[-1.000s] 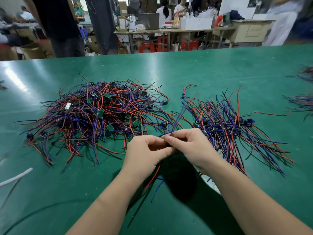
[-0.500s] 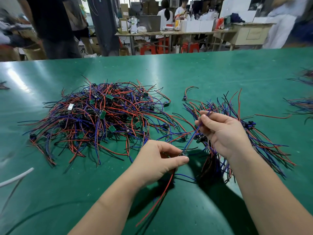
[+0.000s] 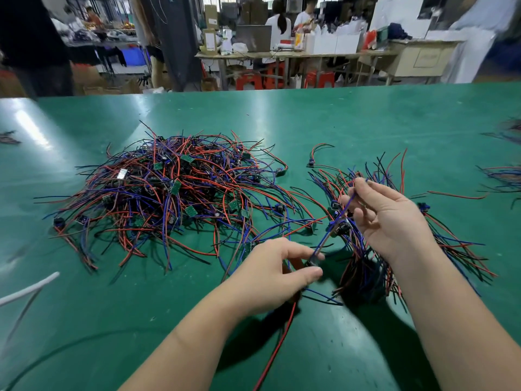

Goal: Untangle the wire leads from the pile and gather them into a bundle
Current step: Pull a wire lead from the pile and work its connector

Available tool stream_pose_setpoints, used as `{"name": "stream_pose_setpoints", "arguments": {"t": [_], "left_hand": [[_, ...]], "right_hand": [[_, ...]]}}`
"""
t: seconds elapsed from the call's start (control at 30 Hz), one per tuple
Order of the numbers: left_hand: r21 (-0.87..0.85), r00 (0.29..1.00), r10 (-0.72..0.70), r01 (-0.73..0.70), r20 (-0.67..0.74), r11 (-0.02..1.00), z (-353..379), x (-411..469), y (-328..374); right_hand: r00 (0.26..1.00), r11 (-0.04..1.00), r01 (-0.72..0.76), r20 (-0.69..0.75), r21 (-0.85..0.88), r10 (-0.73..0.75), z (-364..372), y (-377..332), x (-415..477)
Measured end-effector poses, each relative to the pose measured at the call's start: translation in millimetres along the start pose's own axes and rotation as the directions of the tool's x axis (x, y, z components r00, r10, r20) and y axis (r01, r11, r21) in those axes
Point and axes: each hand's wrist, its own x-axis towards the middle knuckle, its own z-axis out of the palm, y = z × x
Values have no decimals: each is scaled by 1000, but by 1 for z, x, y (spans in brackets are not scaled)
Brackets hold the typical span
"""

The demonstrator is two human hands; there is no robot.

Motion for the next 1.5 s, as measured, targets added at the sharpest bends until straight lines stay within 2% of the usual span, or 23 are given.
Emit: {"name": "stream_pose_setpoints", "arguments": {"t": [0.07, 0.17, 0.23, 0.3, 0.37, 0.43, 0.53, 0.63, 0.77, 0.83, 0.9, 0.93, 1.07, 1.2, 1.37, 1.5], "left_hand": [[-164, 1000, -15, 14, -8, 986, -1, -1, 2], [-532, 998, -41, 7, -53, 847, -5, -1, 7], [-663, 986, -58, -59, -154, 746, -8, 1, 9], [-712, 959, -80, -143, -270, 687, -10, 2, 9], [-688, 920, -95, -214, -381, 693, -10, 3, 8], [-601, 872, -78, -266, -484, 754, -8, 5, 7], [-366, 799, 29, -307, -600, 878, -4, 3, 3], [-172, 759, 92, -261, -644, 950, 2, 2, -3], [-34, 798, 161, -222, -581, 975, 6, 3, -4], [-175, 811, 72, -211, -581, 962, 6, 3, -2], [-481, 837, -124, -178, -532, 859, 6, 3, 3], [-576, 854, -179, -162, -489, 801, 5, 3, 6], [-651, 909, -234, -52, -345, 757, 7, 4, 9], [-663, 913, -289, 28, -288, 748, 7, 6, 7], [-611, 941, -260, 75, -218, 788, 11, 4, 9], [-568, 961, -255, 150, -110, 810, 14, 2, 7]], "right_hand": [[998, 995, -62, 1, 72, 62, -1, 0, 4], [989, 986, -141, 69, 89, 135, 1, 3, 8], [969, 981, -190, 154, -39, 193, 4, 8, 3], [914, 945, -194, 301, -264, 272, 6, 17, -3], [842, 918, -167, 433, -360, 323, 10, 26, -13], [798, 936, -178, 511, -304, 318, 16, 30, -20], [806, 964, -239, 530, -114, 262, 22, 33, -24], [833, 962, -271, 492, -32, 252, 25, 34, -27], [875, 977, -200, 436, -69, 210, 26, 30, -26], [897, 982, -165, 401, -88, 186, 23, 26, -23], [901, 984, -134, 399, -118, 171, 19, 24, -21], [896, 983, -116, 413, -141, 165, 18, 24, -22], [881, 975, -57, 449, -215, 151, 20, 32, -25], [938, 952, 29, 338, -306, 80, 18, 30, -21], [991, 995, -26, 128, -99, 39, 8, 13, -7], [997, 999, -4, -81, 42, 7, -4, 6, 6]]}}
